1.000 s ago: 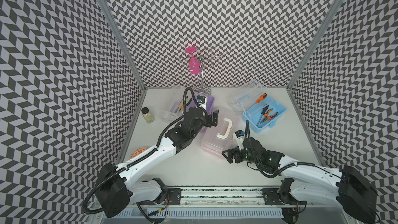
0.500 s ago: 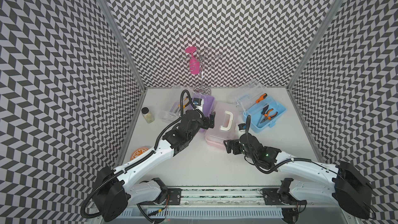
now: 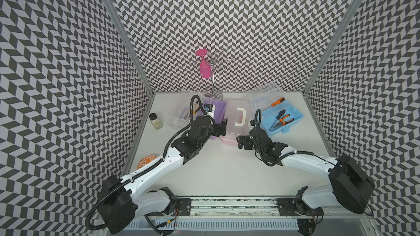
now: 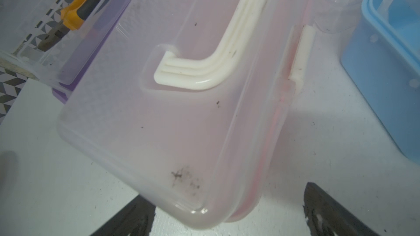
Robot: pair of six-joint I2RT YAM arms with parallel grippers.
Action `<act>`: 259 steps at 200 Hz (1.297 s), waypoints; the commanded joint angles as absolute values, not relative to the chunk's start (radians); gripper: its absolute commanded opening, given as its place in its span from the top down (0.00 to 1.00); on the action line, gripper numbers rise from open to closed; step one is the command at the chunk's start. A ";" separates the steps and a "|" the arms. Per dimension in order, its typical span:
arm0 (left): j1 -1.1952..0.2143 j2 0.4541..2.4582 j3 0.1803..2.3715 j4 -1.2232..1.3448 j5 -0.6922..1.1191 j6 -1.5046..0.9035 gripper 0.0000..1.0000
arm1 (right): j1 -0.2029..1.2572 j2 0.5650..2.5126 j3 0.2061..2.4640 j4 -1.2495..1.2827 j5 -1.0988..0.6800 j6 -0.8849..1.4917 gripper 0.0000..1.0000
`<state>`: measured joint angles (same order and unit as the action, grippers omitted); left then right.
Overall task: Close toolboxes
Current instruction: Move the toolbox to the center of the board.
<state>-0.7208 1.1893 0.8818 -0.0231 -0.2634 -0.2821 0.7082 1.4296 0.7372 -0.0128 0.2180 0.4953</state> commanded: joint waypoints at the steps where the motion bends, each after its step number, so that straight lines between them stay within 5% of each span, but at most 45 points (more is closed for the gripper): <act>1: -0.715 1.193 0.872 0.005 -0.252 -0.290 0.01 | 0.660 1.480 0.801 0.078 0.208 0.465 0.01; 70: -0.712 1.231 0.877 0.013 -0.236 -0.293 0.01 | 0.545 1.670 1.009 0.025 0.061 0.430 0.00; 161: -0.704 1.267 0.877 0.023 -0.226 -0.285 0.01 | 0.420 1.527 1.052 0.008 0.105 0.419 0.00; 259: -0.701 1.267 0.868 0.025 -0.212 -0.285 0.01 | 0.172 1.672 1.127 0.012 0.027 0.484 0.22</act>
<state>-0.7063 1.2655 0.8780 0.0048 -0.2184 -0.2821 0.2047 1.6222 1.0813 -0.0223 0.0566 0.4599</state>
